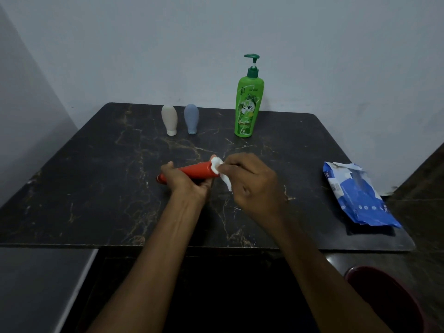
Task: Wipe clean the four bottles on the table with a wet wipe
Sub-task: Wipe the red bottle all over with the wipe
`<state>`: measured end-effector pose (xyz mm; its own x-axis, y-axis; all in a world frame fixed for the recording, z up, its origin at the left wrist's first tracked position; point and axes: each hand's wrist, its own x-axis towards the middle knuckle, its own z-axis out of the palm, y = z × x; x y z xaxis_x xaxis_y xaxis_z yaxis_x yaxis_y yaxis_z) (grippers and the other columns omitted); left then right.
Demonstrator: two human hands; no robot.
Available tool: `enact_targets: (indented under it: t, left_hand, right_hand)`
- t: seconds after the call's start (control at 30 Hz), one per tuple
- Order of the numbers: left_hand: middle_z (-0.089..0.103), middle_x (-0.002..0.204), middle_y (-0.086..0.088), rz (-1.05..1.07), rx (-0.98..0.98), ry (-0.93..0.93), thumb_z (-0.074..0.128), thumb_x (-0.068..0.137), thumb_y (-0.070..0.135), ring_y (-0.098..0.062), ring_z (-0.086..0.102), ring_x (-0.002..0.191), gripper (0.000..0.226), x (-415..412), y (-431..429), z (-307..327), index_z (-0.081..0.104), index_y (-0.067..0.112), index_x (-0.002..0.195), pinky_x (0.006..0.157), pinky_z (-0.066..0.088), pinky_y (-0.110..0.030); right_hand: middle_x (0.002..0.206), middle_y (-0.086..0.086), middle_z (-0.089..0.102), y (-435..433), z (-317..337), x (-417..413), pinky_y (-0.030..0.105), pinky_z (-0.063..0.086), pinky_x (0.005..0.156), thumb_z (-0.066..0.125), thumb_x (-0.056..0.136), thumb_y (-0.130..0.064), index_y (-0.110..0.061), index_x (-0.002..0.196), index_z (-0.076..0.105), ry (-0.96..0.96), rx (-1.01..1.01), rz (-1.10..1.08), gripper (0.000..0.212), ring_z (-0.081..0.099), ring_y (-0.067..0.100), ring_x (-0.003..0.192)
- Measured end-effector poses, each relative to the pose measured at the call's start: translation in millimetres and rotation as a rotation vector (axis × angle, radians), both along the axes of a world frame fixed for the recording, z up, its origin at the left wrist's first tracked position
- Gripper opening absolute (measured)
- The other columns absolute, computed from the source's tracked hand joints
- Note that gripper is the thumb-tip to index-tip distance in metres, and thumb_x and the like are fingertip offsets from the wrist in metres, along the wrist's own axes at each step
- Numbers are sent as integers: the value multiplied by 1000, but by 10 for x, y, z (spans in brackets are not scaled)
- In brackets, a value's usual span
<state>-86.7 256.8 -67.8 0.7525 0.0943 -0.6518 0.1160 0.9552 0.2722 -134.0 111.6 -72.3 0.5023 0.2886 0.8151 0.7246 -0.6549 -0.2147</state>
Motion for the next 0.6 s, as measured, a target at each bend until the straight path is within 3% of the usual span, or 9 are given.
enact_targets:
  t: [0.13, 0.23, 0.33, 0.47, 0.6]
  left_hand:
    - [55, 120, -37, 8, -28, -7, 63, 91, 46, -50, 73, 74, 68, -1, 52, -8, 33, 12, 142, 68, 63, -57]
    - [55, 121, -36, 24, 9, -11, 62, 92, 46, -51, 74, 76, 68, -6, 59, -37, 33, 13, 144, 65, 63, -56]
    - [56, 115, -33, 21, 20, 8, 62, 93, 46, -49, 73, 80, 65, -13, 42, -23, 35, 12, 141, 67, 63, -57]
    - [56, 117, -36, -16, 2, 9, 64, 91, 47, -50, 73, 80, 68, -15, 26, -19, 34, 7, 139, 64, 63, -57]
    - [54, 123, -36, 19, 7, -11, 63, 92, 46, -52, 73, 74, 67, 4, 86, -27, 35, 10, 142, 62, 62, -56]
  right_hand:
    - [97, 6, 65, -60, -86, 17, 33, 52, 71, 63, 92, -7, -6, 107, 74, 74, -40, 21, 19, 60, 20, 84]
    - [95, 4, 63, -115, -91, 31, 34, 50, 67, 58, 92, -13, -7, 104, 75, 138, 24, -4, 21, 59, 19, 82]
    - [92, 3, 62, -43, -15, -34, 28, 48, 67, 65, 93, -3, -7, 102, 76, 150, 168, -21, 15, 60, 16, 78]
    - [93, 6, 63, 67, -22, -76, 18, 45, 76, 63, 94, -3, -4, 108, 75, 147, 140, 70, 19, 58, 14, 82]
    - [90, 5, 63, -48, -114, 36, 33, 50, 67, 55, 99, -24, -5, 102, 76, 176, 151, 13, 28, 60, 19, 77]
